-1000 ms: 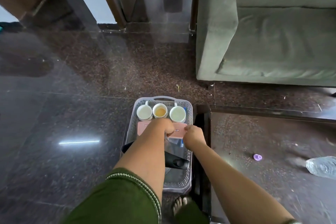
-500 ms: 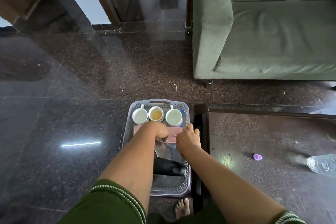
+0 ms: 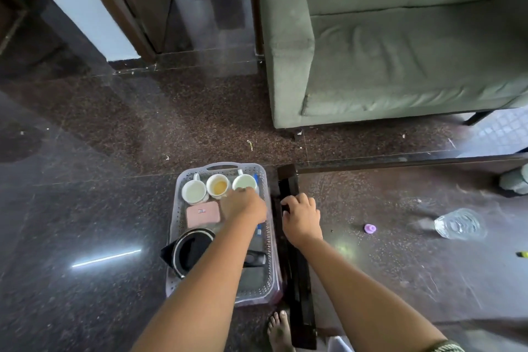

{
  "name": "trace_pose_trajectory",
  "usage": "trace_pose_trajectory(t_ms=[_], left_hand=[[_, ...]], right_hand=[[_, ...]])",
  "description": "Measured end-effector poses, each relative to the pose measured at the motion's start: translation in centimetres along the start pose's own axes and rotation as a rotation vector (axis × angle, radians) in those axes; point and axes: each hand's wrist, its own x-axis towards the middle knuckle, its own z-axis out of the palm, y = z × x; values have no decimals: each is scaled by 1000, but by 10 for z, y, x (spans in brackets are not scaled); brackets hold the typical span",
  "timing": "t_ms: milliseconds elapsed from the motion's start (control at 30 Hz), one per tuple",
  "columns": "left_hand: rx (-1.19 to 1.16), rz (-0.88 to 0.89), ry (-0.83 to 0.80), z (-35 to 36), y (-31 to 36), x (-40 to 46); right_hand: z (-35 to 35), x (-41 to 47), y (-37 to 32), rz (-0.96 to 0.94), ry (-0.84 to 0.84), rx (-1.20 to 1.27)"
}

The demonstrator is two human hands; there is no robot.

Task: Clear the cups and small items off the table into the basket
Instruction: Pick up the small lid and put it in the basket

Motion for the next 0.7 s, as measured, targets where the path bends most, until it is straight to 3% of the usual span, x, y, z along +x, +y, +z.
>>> trace_pose_trajectory(t_ms=[67,133,300,433,700], left_hand=[[-132,112,204,8,24,-17],[-234,210,252,24,51,-30],[-311,319,18,69,113,-43],[-397,361,-192,105,150,-35],[-410,341,-210,177,193,-11]], right_hand=[[-10,-9,22,78,55,36],[-18,-18,49,144,103,36],[-36,-31,119,312,158,127],[-37,-24,174,382,86,101],[3,-2,256,416,-50,13]])
